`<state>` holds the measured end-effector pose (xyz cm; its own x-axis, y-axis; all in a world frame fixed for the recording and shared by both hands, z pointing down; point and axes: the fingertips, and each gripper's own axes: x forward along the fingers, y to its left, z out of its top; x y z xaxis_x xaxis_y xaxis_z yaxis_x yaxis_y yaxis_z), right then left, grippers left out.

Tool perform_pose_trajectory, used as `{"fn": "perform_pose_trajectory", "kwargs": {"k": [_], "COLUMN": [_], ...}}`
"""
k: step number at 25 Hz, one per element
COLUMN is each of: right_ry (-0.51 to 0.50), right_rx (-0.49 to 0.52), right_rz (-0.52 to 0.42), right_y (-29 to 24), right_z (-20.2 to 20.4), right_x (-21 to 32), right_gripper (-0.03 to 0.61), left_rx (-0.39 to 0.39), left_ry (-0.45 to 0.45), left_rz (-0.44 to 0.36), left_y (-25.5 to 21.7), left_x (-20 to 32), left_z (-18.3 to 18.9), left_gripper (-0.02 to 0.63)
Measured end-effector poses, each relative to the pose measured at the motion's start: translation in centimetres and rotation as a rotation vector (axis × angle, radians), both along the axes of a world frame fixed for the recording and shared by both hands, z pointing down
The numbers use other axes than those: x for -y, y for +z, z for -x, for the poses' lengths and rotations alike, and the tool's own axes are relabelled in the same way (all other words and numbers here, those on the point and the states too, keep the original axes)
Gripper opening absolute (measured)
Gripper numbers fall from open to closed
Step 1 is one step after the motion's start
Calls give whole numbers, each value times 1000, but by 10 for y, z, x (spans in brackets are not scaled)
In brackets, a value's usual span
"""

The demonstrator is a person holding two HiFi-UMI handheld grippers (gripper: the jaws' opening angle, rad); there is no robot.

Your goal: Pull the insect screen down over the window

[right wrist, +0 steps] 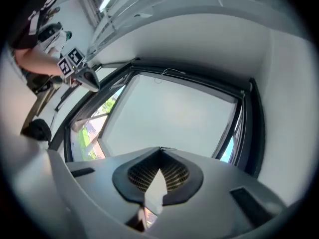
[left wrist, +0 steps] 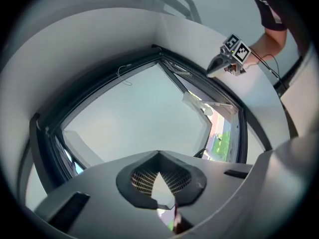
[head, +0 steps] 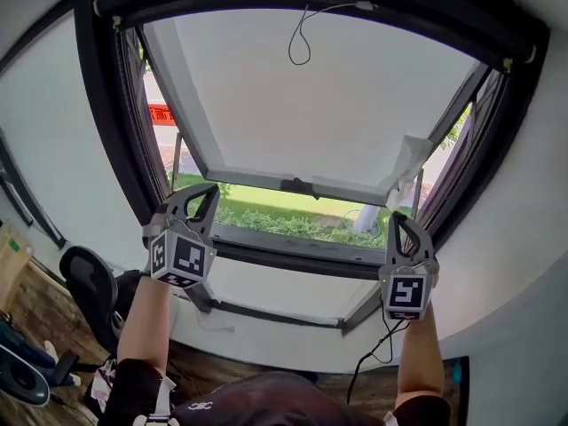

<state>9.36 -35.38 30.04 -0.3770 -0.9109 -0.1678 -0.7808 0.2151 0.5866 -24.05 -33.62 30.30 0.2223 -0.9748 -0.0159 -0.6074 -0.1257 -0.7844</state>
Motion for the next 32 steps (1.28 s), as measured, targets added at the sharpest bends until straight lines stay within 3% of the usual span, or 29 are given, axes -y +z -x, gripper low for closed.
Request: {"fn": "perform_pose_trajectory", "kwargs": {"k": [4, 6, 8, 13, 20, 27, 32], "right_ry": [48, 53, 54, 70, 116, 183, 245], "right_rx": [-170, -213, -255, -301, -365, -428, -479], "right_rz": [-104, -138, -143, -237, -328, -368, -362], "right_y": [-47, -69, -88, -155, -234, -294, -316], "right_z": [-3, -2, -2, -1, -9, -14, -22], "right_x": [9, 12, 16, 15, 18, 24, 35], "right_gripper": [8, 8, 54, 66, 58, 58, 64], "left_rx": [156, 186, 206, 305, 375, 443, 420], "left_ry": [-41, -46, -46, -73, -133, -162, -133], "left_rz": [-56, -84, -105, -189, -202, -186, -193], "left_y": [-54, -84, -114, -185, -260, -297, -323], "left_x": [3, 2, 2, 2, 20, 42, 50], "left_z": [11, 14, 16, 22, 40, 41, 33], "left_gripper": [12, 22, 93, 80, 80, 80, 83]}}
